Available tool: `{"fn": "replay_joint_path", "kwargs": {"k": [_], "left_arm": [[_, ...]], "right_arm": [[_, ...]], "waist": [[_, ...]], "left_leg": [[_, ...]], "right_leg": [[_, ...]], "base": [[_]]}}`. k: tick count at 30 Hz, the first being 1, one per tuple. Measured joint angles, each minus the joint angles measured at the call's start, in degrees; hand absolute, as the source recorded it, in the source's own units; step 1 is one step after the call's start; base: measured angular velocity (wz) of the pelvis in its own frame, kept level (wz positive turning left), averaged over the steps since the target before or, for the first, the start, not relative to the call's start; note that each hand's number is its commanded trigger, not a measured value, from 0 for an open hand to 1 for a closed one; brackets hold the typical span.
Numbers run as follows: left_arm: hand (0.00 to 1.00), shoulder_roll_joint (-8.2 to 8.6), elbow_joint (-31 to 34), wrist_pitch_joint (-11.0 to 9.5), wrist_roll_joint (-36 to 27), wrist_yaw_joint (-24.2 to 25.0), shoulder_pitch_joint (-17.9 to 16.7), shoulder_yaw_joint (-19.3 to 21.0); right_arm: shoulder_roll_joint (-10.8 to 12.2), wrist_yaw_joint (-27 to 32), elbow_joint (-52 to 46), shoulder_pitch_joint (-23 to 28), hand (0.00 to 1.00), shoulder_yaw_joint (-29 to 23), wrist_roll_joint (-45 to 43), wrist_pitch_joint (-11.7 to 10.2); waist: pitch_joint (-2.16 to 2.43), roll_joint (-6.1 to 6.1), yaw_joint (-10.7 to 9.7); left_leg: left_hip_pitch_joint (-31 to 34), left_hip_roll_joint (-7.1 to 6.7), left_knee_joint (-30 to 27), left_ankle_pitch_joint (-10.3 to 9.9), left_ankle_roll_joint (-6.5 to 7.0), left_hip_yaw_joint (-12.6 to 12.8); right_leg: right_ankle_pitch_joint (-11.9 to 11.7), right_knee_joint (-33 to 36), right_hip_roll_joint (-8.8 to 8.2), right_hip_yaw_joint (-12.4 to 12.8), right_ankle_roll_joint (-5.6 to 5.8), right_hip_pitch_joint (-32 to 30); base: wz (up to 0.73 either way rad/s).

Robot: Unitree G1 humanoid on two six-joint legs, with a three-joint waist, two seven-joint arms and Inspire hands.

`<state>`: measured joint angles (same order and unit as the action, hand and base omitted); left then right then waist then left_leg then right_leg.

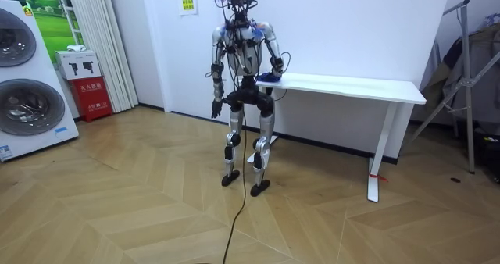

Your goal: Wipe table

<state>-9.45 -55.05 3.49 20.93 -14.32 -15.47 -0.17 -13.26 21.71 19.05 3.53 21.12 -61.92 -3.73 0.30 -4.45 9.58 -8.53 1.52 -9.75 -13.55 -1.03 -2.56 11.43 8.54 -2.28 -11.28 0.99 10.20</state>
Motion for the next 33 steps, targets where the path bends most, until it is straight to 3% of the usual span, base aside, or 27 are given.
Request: {"fn": "replay_joint_path", "kwargs": {"k": [2,4,10,22,28,33], "left_arm": [[0.00,-0.01,0.0,0.0,0.0,0.0,0.0,0.0],[0.00,-0.01,0.0,0.0,0.0,0.0,0.0,0.0],[0.00,-0.05,-0.1,0.0,-0.1,0.3,0.3,2.4],[0.00,-0.06,-0.1,0.2,-0.7,0.3,0.3,2.2],[0.00,1.07,-0.1,0.8,-0.6,0.2,0.4,2.1],[0.00,1.74,0.0,1.5,-0.5,0.3,0.2,2.1]], "right_arm": [[0.4,0.8,-0.6,0.4,0.79,0.2,2.0,-1.4],[0.6,0.9,-0.2,0.6,1.00,0.0,2.1,-1.3],[0.6,1.0,2.3,0.0,1.00,-0.6,4.6,-1.5],[0.7,0.1,2.8,0.0,1.00,-2.0,7.6,-1.9],[1.0,-0.7,2.3,-0.1,1.00,-2.1,8.6,-1.1],[1.0,-4.8,2.8,-2.6,1.00,-2.2,14.0,0.5]], "waist": [[0.03,0.10,0.0],[-0.01,0.18,0.0],[-0.06,0.19,-0.1],[-0.34,0.69,-0.4],[-0.47,1.14,0.0],[-0.48,1.40,0.1]], "left_leg": [[-0.1,-0.13,0.0,0.1,0.16,-0.1],[-0.1,-0.22,-0.1,0.2,0.23,-0.1],[-0.1,-0.52,0.0,0.2,0.38,-0.8],[0.0,-0.58,0.1,0.3,0.41,-1.0],[0.0,-0.57,0.1,0.3,0.41,-1.0],[0.0,-0.54,0.1,0.3,0.37,-1.0]], "right_leg": [[-0.1,0.0,-0.16,-0.1,0.10,0.2],[-0.1,0.0,-0.25,-0.1,0.22,0.3],[-0.2,0.0,-0.53,-0.8,0.39,0.8],[-0.2,0.0,-0.58,-1.1,0.42,0.8],[-0.2,0.1,-0.56,-1.2,0.42,0.7],[-0.2,0.1,-0.54,-1.2,0.41,0.7]], "base": [[0.02],[0.02],[0.07],[0.00],[0.00],[0.00]]}}
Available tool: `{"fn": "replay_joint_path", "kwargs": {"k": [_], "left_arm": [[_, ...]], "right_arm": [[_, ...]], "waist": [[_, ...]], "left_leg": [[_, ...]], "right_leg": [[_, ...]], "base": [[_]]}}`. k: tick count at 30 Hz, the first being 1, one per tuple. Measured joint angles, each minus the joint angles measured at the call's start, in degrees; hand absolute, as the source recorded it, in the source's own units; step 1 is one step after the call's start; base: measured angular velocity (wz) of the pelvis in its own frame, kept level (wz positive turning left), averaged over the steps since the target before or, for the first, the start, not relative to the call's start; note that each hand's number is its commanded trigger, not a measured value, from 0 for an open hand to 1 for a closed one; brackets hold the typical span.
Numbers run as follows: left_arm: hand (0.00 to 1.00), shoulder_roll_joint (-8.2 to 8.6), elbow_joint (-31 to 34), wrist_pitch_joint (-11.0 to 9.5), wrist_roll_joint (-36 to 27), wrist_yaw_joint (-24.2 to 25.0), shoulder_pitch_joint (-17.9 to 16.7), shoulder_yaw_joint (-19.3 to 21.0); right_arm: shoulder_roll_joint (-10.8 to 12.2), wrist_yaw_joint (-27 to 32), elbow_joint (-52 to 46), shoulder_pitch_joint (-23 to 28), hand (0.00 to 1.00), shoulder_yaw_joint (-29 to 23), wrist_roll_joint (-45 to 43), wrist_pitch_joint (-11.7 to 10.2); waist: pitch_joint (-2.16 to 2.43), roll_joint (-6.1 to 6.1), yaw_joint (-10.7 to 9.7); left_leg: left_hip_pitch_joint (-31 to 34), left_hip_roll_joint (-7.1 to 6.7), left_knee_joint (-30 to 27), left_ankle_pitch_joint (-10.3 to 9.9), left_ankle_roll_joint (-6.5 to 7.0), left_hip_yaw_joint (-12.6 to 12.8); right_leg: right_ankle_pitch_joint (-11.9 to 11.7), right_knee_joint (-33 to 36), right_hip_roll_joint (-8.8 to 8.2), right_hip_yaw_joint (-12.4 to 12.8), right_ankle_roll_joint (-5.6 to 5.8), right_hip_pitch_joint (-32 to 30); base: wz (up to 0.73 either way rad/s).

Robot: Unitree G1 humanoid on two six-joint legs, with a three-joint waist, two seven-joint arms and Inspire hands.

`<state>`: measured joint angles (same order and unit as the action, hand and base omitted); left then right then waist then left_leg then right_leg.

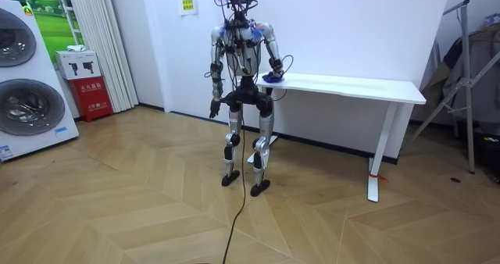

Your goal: Wipe table

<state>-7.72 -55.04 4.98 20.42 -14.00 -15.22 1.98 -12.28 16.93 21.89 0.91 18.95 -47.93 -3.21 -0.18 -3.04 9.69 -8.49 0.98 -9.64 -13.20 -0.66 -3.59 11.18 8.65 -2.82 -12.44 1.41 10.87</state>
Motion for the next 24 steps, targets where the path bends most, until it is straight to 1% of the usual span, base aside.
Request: {"fn": "replay_joint_path", "kwargs": {"k": [1,3,5,7,9,10,11,13,15,17,18,20,21,22,23,24], "left_arm": [[0.00,-0.01,0.1,0.2,-0.3,0.0,-0.1,0.0],[0.00,-0.01,1.5,0.9,-0.6,0.0,-1.0,0.3],[0.00,-0.06,3.6,1.1,-0.6,0.1,-2.3,1.7],[0.00,-0.29,4.0,1.3,-0.6,0.4,-3.4,2.6],[0.00,-0.65,4.0,1.3,-0.7,0.7,-4.0,2.8],[0.00,-0.81,4.4,1.4,-0.6,0.9,-4.6,2.8],[0.00,-0.84,5.1,1.4,-0.5,1.1,-5.0,2.8],[0.00,-0.81,5.9,1.4,-0.6,1.3,-5.7,3.1],[0.00,-0.70,5.9,1.4,-0.5,1.5,-6.4,4.5],[0.00,-0.61,6.1,1.4,0.3,1.4,-7.1,6.7],[0.00,-0.60,6.1,1.4,0.4,1.2,-7.3,7.3],[0.00,-0.72,6.2,1.4,0.5,1.0,-8.1,9.8],[0.00,-0.74,6.3,1.4,0.4,1.0,-8.2,10.5],[0.00,-0.85,6.5,1.3,0.4,0.8,-8.2,11.7],[0.00,-1.06,6.6,1.3,0.4,0.7,-8.1,12.4],[0.00,-1.13,6.6,1.3,0.4,0.4,-8.0,12.6]], "right_arm": [[0.0,-0.9,1.0,-1.2,1.00,-0.2,1.5,0.4],[-0.2,-1.5,3.9,-3.5,1.00,-1.0,2.9,0.1],[-0.2,-1.7,8.3,-6.8,1.00,-3.6,3.2,0.3],[-0.5,-1.6,10.9,-8.1,1.00,-5.4,4.2,0.2],[-1.4,-1.3,13.5,-8.7,1.00,-7.1,6.5,-0.6],[-1.8,-0.9,15.2,-8.7,1.00,-8.5,7.7,-1.0],[-1.9,-0.6,16.2,-8.7,1.00,-10.4,7.9,-1.4],[-1.9,0.3,18.8,-8.9,1.00,-13.8,8.9,-2.1],[-2.1,1.7,21.1,-8.8,1.00,-16.7,8.9,-2.3],[-3.0,4.0,24.4,-8.2,1.00,-20.3,9.2,-2.7],[-3.2,4.6,25.1,-8.0,1.00,-21.2,9.4,-2.8],[-4.2,6.4,27.0,-6.5,1.00,-25.3,9.5,-3.1],[-4.5,6.8,27.4,-6.2,1.00,-26.2,9.7,-3.1],[-5.3,7.7,28.6,-5.6,1.00,-27.7,10.0,-3.2],[-6.2,8.5,29.2,-4.7,1.00,-28.5,10.2,-3.2],[-6.5,8.7,29.4,-4.2,1.00,-29.0,10.3,-3.2]], "waist": [[-0.02,0.07,0.1],[-0.03,0.07,0.1],[-0.06,0.13,0.2],[-0.06,0.16,0.2],[-0.11,0.24,0.2],[-0.10,0.29,0.1],[-0.09,0.29,-0.3],[-0.06,0.35,-0.4],[0.04,0.45,-0.5],[0.14,0.48,-1.0],[0.15,0.44,-1.2],[0.49,0.28,-1.9],[0.56,0.20,-2.1],[0.70,0.06,-2.8],[0.98,-0.15,-3.6],[1.10,-0.21,-3.8]], "left_leg": [[0.0,0.00,0.0,0.0,0.00,0.0],[-0.1,-0.01,0.0,0.0,0.02,0.0],[0.0,-0.06,0.0,0.1,0.06,-0.3],[0.0,-0.13,-0.1,0.1,0.07,-0.7],[-0.2,-0.32,-0.6,0.1,0.15,-1.5],[-0.1,-0.49,-0.9,0.1,0.16,-1.8],[0.2,-0.77,-1.1,0.1,0.17,-2.3],[0.4,-1.06,-1.1,0.2,0.36,-2.8],[0.2,-1.36,-1.1,0.3,0.48,-3.3],[0.1,-1.76,-1.1,0.4,0.68,-3.5],[0.0,-1.82,-1.0,0.5,0.72,-3.5],[-0.1,-2.02,-1.0,0.5,0.83,-3.5],[-0.1,-2.08,-1.0,0.5,0.86,-3.5],[0.0,-2.25,-1.2,0.6,0.90,-3.6],[0.1,-2.42,-1.2,0.6,1.02,-3.7],[0.1,-2.46,-1.2,0.7,1.04,-3.7]], "right_leg": [[0.0,0.0,0.01,0.0,0.00,0.0],[0.0,0.0,-0.06,-0.1,0.00,0.0],[0.0,0.0,-0.12,-0.4,0.00,0.2],[0.0,0.0,-0.12,-0.6,0.00,0.3],[0.0,-0.1,-0.24,-0.9,0.01,0.9],[0.0,-0.1,-0.42,-1.5,0.04,1.0],[0.2,-0.1,-0.67,-2.2,0.26,0.9],[0.2,-0.1,-0.94,-2.7,0.39,1.0],[0.4,-0.1,-1.23,-3.5,0.64,1.4],[0.7,-0.1,-1.58,-3.5,1.04,1.7],[0.7,-0.1,-1.65,-3.5,1.09,1.8],[0.8,-0.2,-1.84,-3.5,1.23,2.0],[0.8,-0.1,-1.89,-3.5,1.26,2.0],[0.8,-0.2,-2.04,-3.8,1.35,2.1],[0.9,-0.2,-2.20,-4.0,1.46,2.1],[0.9,-0.2,-2.25,-4.0,1.47,2.1]], "base": [[0.00],[0.00],[0.05],[0.12],[0.21],[0.27],[0.26],[0.21],[0.15],[0.09],[0.04],[0.00],[0.04],[0.10],[0.09],[0.00]]}}
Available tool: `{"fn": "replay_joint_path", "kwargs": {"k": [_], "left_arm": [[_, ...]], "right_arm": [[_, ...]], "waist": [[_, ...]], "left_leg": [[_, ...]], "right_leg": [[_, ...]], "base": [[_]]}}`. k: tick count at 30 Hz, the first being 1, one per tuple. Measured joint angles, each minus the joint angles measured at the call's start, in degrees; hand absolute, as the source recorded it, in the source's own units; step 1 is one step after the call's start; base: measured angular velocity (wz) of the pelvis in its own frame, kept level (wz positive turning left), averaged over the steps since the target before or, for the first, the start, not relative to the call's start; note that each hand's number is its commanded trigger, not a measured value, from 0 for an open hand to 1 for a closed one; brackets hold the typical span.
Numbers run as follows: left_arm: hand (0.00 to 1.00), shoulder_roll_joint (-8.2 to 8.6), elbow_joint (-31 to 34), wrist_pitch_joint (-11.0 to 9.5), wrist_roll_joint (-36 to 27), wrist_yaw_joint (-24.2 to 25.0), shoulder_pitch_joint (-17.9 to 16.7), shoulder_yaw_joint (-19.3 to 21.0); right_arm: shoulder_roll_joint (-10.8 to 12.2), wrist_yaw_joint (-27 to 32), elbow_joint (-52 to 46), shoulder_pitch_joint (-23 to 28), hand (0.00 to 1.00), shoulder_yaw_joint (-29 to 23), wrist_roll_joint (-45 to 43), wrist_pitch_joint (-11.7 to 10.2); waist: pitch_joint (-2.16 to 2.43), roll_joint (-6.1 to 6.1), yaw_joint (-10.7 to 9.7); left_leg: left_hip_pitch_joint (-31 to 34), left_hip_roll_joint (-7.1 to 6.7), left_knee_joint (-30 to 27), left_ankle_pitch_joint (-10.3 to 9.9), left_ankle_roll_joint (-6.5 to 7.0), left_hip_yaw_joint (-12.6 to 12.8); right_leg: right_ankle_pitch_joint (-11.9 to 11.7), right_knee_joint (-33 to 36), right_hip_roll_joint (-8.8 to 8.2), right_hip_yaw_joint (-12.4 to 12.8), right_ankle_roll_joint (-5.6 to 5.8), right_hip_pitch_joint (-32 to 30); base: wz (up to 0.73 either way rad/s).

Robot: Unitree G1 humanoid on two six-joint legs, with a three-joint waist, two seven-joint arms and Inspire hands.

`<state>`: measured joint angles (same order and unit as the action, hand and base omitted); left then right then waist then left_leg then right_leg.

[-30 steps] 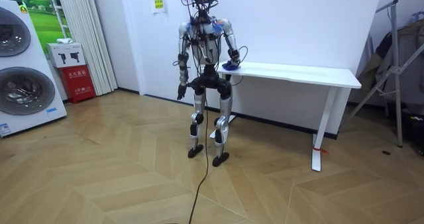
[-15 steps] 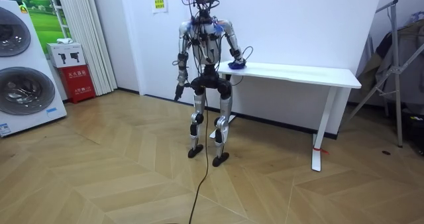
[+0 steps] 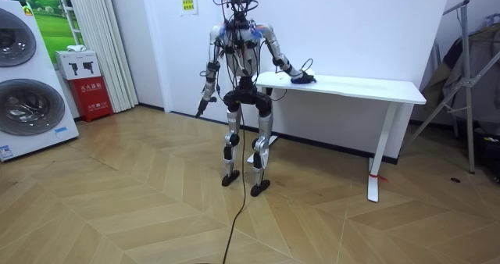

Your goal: Wipe table

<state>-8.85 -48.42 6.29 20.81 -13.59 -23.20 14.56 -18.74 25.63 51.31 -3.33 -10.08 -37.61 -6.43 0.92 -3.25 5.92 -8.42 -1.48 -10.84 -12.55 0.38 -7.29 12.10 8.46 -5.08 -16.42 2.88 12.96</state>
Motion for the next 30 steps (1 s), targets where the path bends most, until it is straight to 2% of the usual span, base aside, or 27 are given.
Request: {"fn": "replay_joint_path", "kwargs": {"k": [2,7,9,12,15,17,18,20,21,22,23,24,25,27,28,30], "left_arm": [[0.00,-0.54,0.0,0.0,-0.5,-1.1,0.2,0.1],[0.00,-0.79,-0.1,-0.4,-0.4,-1.2,2.0,1.0],[0.00,-0.82,-0.2,-0.4,-0.4,-1.2,2.3,1.1],[0.00,-0.82,-0.2,-0.4,-0.4,-1.2,2.5,1.1],[0.00,-0.83,-0.6,-0.4,-0.7,-1.1,2.5,0.7],[0.00,-0.75,-0.7,-0.3,-1.2,-1.0,2.4,-0.2],[0.00,-0.66,-0.9,-0.3,-1.2,-1.0,2.6,-0.4],[0.00,-0.80,-2.3,-0.4,-1.5,-0.9,3.7,-2.4],[0.00,-0.89,-2.9,-0.3,-1.5,-0.8,4.2,-2.9],[0.00,-0.84,-3.3,-0.3,-1.5,-0.7,4.8,-3.9],[0.00,-0.87,-3.5,-0.4,-1.5,-0.7,5.0,-5.1],[0.00,-0.87,-3.6,-0.3,-1.5,-0.6,5.1,-5.7],[0.00,-0.89,-3.7,-0.4,-1.5,-0.4,6.1,-7.1],[0.00,-0.89,-4.6,-0.4,-1.4,-0.2,8.1,-8.3],[0.00,-1.03,-4.5,-0.4,-1.4,0.1,8.9,-9.0],[0.00,-1.23,-4.4,-0.4,-1.5,0.4,9.1,-9.2]], "right_arm": [[-0.3,1.2,2.3,0.6,1.00,-1.4,1.2,0.0],[-1.1,1.5,2.6,3.9,1.00,-5.3,1.2,0.0],[-1.6,1.6,2.6,4.9,1.00,-6.3,1.2,0.0],[-2.3,2.0,2.1,6.7,1.00,-7.1,1.1,0.1],[-2.3,1.7,0.9,6.6,1.00,-6.3,1.1,1.7],[-2.2,0.8,-2.9,6.4,1.00,-3.8,1.0,5.3],[-2.2,0.4,-3.6,6.2,1.00,-3.1,1.0,6.4],[-2.2,-1.5,-6.9,4.6,1.00,0.1,-1.9,10.5],[-2.1,-2.3,-8.0,3.9,1.00,1.5,-2.9,11.5],[-1.9,-4.1,-10.4,2.4,1.00,5.3,-3.9,13.0],[-1.9,-6.2,-12.0,-0.2,1.00,10.1,-5.4,14.0],[-1.9,-7.2,-12.8,-1.6,1.00,12.4,-6.1,14.1],[-1.8,-9.2,-14.5,-4.4,1.00,16.8,-7.7,14.0],[-1.1,-11.8,-14.6,-10.9,1.00,21.8,-7.6,13.6],[-1.1,-13.0,-13.5,-15.3,1.00,24.8,-7.7,13.3],[-1.1,-14.8,-11.2,-19.8,1.00,26.5,-7.6,12.5]], "waist": [[0.43,-0.50,-1.6],[0.24,-1.10,-2.8],[0.23,-1.11,-2.8],[0.22,-1.15,-2.8],[0.20,-1.18,-2.5],[0.09,-1.04,-1.4],[0.07,-1.00,-0.9],[-0.26,-0.92,0.7],[-0.52,-0.96,1.0],[-0.66,-0.92,2.3],[-0.83,-0.87,2.7],[-0.94,-0.92,2.9],[-0.99,-0.99,4.1],[-1.66,-1.30,5.9],[-2.11,-1.65,7.2],[-2.06,-2.13,9.0]], "left_leg": [[-0.2,-0.03,-0.2,0.0,0.01,0.4],[-0.9,0.13,0.0,-0.1,0.15,1.4],[-1.3,0.36,0.3,-0.2,0.17,2.3],[-1.3,0.57,0.2,-0.4,0.19,3.0],[-1.4,0.73,0.5,-0.4,0.20,3.4],[-1.4,0.87,0.6,-0.4,0.20,4.0],[-1.3,0.93,0.6,-0.4,0.20,4.4],[-1.1,1.48,0.9,-0.3,0.08,5.9],[-1.1,1.64,1.0,-0.2,-0.02,6.5],[-1.0,2.06,1.3,-0.1,-0.19,7.2],[-0.6,2.25,1.2,-0.1,-0.30,7.1],[-0.3,2.27,1.2,0.0,-0.37,7.2],[0.5,2.29,1.2,0.1,-0.49,7.2],[2.3,2.32,1.0,0.6,-0.62,6.8],[3.5,2.31,0.8,0.8,-0.72,6.1],[5.2,2.28,-0.2,1.1,-0.80,4.8]], "right_leg": [[0.0,0.1,-0.05,0.1,0.02,0.3],[0.0,0.3,-0.02,1.0,0.03,0.5],[0.0,0.3,0.18,2.0,0.02,0.4],[-0.2,0.5,0.25,2.4,-0.03,0.1],[-0.3,0.8,0.30,2.6,-0.06,-0.1],[-0.3,1.3,0.47,3.7,-0.07,-0.6],[-0.4,1.4,0.52,4.0,-0.16,-1.1],[-0.8,1.9,0.94,5.6,-0.57,-2.2],[-0.9,2.3,1.04,5.6,-0.66,-2.6],[-1.2,2.5,1.25,5.6,-0.92,-3.5],[-1.6,2.5,1.44,5.3,-1.11,-4.0],[-1.6,2.5,1.47,5.3,-1.14,-4.2],[-1.7,3.0,1.48,5.3,-1.20,-5.3],[-1.8,3.2,1.53,5.0,-1.46,-7.0],[-2.0,3.0,1.50,4.1,-1.62,-7.7],[-2.0,2.6,1.49,2.7,-1.67,-8.8]], "base": [[0.00],[-0.08],[-0.22],[-0.12],[-0.07],[-0.17],[-0.33],[-0.43],[-0.49],[-0.41],[-0.31],[-0.08],[0.04],[0.13],[0.36],[0.43]]}}
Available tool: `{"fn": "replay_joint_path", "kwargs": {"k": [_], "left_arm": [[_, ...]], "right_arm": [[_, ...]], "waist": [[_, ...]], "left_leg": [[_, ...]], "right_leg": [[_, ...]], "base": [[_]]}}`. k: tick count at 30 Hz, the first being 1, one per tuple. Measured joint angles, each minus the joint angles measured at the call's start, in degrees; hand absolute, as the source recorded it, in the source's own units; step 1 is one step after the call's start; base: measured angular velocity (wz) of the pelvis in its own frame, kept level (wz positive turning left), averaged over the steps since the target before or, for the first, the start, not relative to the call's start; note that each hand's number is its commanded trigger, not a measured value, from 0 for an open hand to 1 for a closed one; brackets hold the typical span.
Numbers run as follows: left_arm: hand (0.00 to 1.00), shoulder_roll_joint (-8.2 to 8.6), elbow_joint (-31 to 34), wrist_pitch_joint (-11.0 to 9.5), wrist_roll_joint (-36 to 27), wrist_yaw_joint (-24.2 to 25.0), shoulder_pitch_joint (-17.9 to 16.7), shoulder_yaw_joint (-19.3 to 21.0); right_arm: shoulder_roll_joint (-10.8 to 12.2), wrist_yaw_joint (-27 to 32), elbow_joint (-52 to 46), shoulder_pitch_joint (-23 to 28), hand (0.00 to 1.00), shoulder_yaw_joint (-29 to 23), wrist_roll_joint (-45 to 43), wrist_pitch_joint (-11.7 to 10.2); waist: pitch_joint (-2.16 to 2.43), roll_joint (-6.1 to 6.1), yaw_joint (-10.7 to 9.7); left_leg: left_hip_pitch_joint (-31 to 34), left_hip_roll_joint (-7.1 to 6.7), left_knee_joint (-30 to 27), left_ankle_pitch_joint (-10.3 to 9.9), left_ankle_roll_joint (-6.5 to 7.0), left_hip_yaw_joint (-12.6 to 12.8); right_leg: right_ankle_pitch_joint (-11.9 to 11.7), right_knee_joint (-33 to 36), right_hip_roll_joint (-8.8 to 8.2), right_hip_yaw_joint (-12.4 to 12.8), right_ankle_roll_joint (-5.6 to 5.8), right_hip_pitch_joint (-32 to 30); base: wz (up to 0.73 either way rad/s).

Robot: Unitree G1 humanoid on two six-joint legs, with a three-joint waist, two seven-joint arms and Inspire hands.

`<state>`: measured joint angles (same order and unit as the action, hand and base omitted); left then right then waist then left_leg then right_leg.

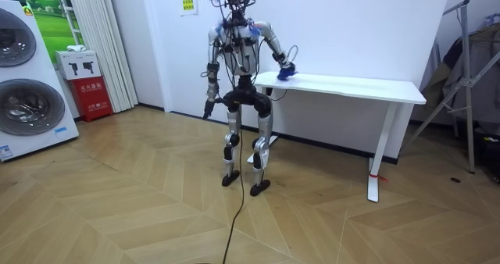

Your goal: Wipe table

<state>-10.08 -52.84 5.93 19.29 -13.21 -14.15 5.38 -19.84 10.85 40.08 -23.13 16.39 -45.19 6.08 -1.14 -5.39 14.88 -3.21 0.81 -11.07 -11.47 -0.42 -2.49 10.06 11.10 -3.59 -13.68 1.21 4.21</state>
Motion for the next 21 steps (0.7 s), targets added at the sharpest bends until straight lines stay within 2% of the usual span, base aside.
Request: {"fn": "replay_joint_path", "kwargs": {"k": [2,3,6,7,9,12,14,15,16,17,19,21], "left_arm": [[0.00,-0.10,1.6,1.0,-0.2,0.5,-1.4,-0.1],[0.00,-0.13,2.0,1.3,-0.5,0.6,-1.9,-0.1],[0.00,-0.88,2.1,2.0,-2.9,1.8,-2.3,0.0],[0.00,-1.15,2.1,1.9,-2.9,2.4,-1.9,0.0],[0.00,-1.55,1.6,1.5,-2.8,2.6,-1.5,0.0],[0.00,-1.84,1.6,1.1,-2.6,2.5,-0.8,0.1],[0.00,-1.94,1.6,1.0,-2.5,2.2,-0.7,0.5],[0.00,-2.03,1.5,1.0,-2.5,2.0,-0.7,0.5],[0.00,-1.97,1.6,1.0,-2.5,1.2,-1.1,0.7],[0.00,-1.88,1.6,0.9,-2.6,0.9,-1.4,1.5],[0.00,-1.96,1.6,0.8,-2.4,0.6,-1.8,3.0],[0.00,-1.93,1.6,0.6,-2.3,-0.4,-2.5,4.5]], "right_arm": [[-0.1,-1.1,5.6,-5.3,1.00,0.3,2.3,-0.6],[-0.1,-1.1,7.3,-6.2,1.00,0.3,3.1,-0.5],[-1.5,-0.7,12.5,-9.2,1.00,0.0,6.9,-2.3],[-2.3,-0.6,13.4,-9.2,1.00,-0.7,8.7,-3.5],[-2.8,-0.2,13.4,-7.7,1.00,-2.7,12.0,-4.5],[-2.8,1.3,13.6,-4.1,1.00,-6.3,15.5,-6.7],[-2.7,3.3,13.8,0.1,1.00,-10.7,16.4,-9.2],[-2.6,4.0,13.8,1.3,1.00,-11.8,16.8,-9.7],[-2.5,5.1,13.8,3.9,1.00,-14.1,17.3,-10.5],[-2.5,5.9,13.8,6.8,1.00,-16.9,18.1,-11.3],[-2.5,7.0,13.8,10.8,1.00,-21.0,18.6,-11.9],[-2.5,8.0,14.1,14.1,1.00,-24.6,21.0,-12.2]], "waist": [[-0.02,0.01,2.4],[-0.03,0.04,2.7],[0.08,-0.02,2.6],[0.20,-0.19,2.2],[0.22,-0.20,1.9],[0.52,-0.21,0.3],[0.72,0.23,-2.4],[0.81,0.28,-2.9],[0.97,0.46,-3.9],[1.45,0.55,-5.2],[1.98,0.56,-7.0],[2.02,0.55,-8.0]], "left_leg": [[1.9,-0.25,-0.6,0.0,-0.02,-1.7],[2.1,-0.35,-0.6,0.1,0.01,-2.3],[3.8,-0.47,-0.7,0.2,0.07,-3.3],[4.2,-0.78,-0.7,0.2,0.07,-3.9],[4.2,-0.80,-0.7,0.2,0.09,-4.0],[4.2,-0.85,-0.6,0.2,0.09,-3.9],[3.9,-1.21,-0.6,0.3,0.18,-3.9],[3.6,-1.33,-0.5,0.3,0.24,-3.8],[2.8,-1.51,-0.4,0.3,0.26,-3.5],[2.1,-1.54,-0.3,0.3,0.28,-1.9],[1.3,-1.64,-0.2,0.3,0.33,-1.4],[0.2,-1.65,-0.2,0.3,0.34,-1.0]], "right_leg": [[0.0,-0.6,-0.17,-1.9,0.00,-0.5],[0.0,-0.6,-0.21,-2.4,0.01,-0.6],[0.0,-0.9,-0.33,-3.5,0.01,-1.5],[0.0,-1.7,-0.44,-3.8,0.01,-1.3],[0.0,-1.5,-0.46,-3.9,0.01,-1.2],[0.0,-1.6,-0.49,-3.9,0.02,-1.1],[0.0,-2.1,-0.70,-3.8,0.03,-0.1],[0.0,-2.4,-0.79,-3.7,0.03,0.4],[0.0,-2.5,-0.97,-3.6,0.03,1.3],[0.0,-2.6,-1.19,-3.6,0.05,2.1],[-0.1,-2.5,-1.34,-3.5,0.11,3.0],[-0.2,-2.5,-1.35,-2.7,0.35,3.8]], "base": [[0.43],[0.49],[0.33],[0.20],[0.12],[0.06],[0.28],[0.22],[0.14],[0.14],[0.06],[-0.11]]}}
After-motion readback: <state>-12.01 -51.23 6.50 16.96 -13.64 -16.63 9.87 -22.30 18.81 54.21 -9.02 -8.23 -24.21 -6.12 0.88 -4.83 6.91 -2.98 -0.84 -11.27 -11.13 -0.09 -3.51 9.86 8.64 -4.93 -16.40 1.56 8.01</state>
